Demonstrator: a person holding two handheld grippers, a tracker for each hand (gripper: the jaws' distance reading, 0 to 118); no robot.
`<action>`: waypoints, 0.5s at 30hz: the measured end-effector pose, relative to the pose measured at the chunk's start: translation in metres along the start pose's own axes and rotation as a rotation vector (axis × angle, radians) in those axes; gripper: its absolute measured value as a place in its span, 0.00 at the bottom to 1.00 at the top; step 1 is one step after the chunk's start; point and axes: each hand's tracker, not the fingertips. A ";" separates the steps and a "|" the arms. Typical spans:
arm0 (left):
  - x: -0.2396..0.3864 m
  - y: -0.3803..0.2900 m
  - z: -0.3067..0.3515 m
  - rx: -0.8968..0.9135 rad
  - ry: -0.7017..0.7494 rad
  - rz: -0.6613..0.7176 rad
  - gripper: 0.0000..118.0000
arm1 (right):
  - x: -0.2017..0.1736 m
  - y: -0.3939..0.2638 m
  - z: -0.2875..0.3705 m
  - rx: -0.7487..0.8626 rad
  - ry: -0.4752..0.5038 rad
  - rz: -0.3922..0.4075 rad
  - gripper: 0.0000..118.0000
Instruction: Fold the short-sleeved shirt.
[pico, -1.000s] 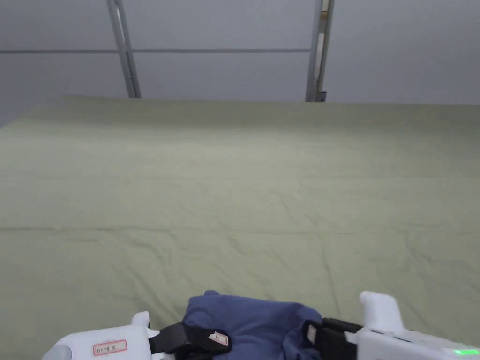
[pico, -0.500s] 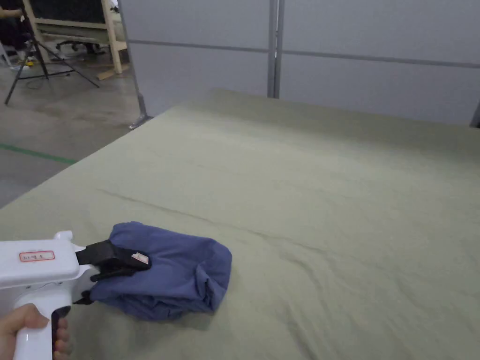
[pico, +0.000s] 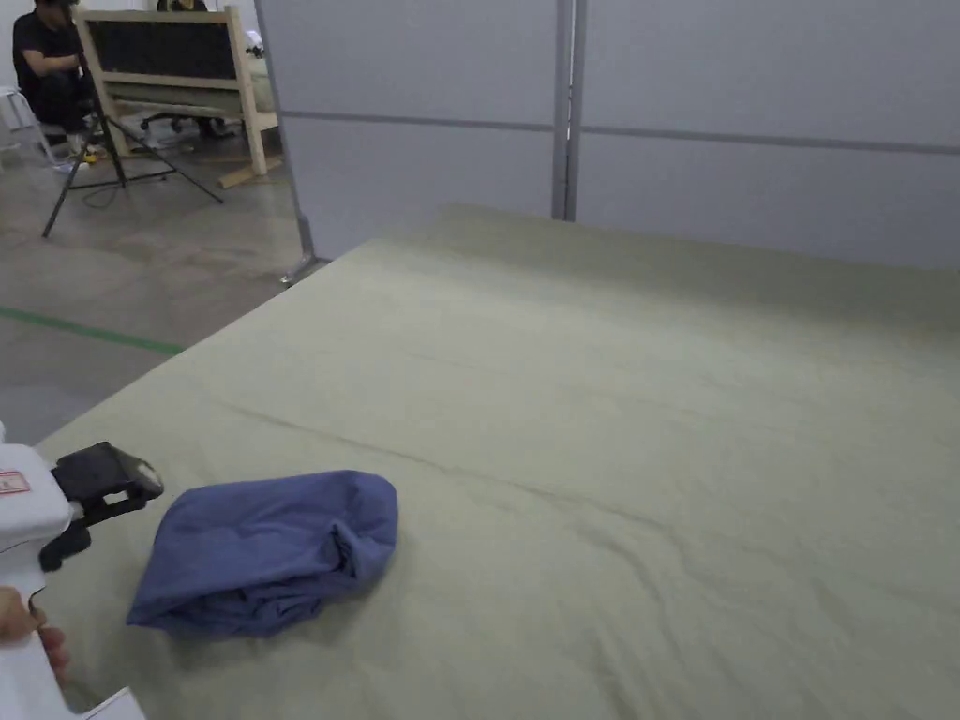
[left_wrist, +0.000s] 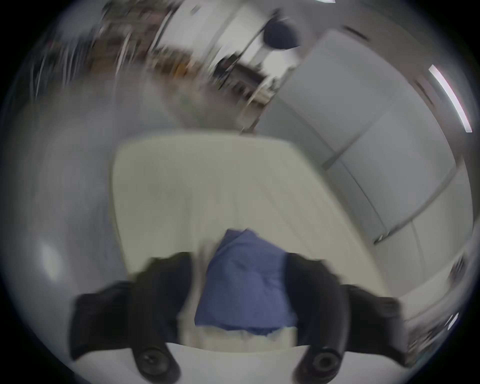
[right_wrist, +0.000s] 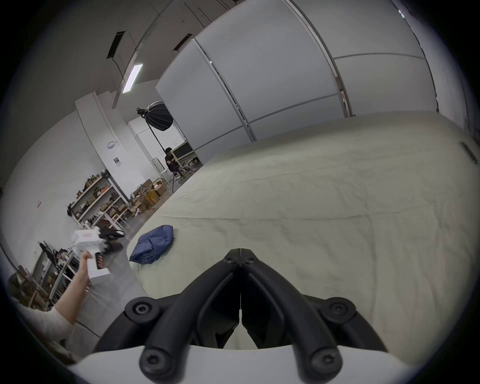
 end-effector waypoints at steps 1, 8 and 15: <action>0.005 0.004 0.012 0.049 -0.024 -0.094 0.04 | 0.003 -0.001 0.008 0.007 -0.006 0.006 0.02; 0.129 -0.111 0.097 -0.183 -0.440 -0.389 0.03 | 0.027 -0.017 0.074 0.100 -0.122 0.066 0.02; 0.246 -0.243 0.147 -0.072 -0.560 -0.536 0.03 | 0.036 -0.022 0.159 0.279 -0.362 0.269 0.02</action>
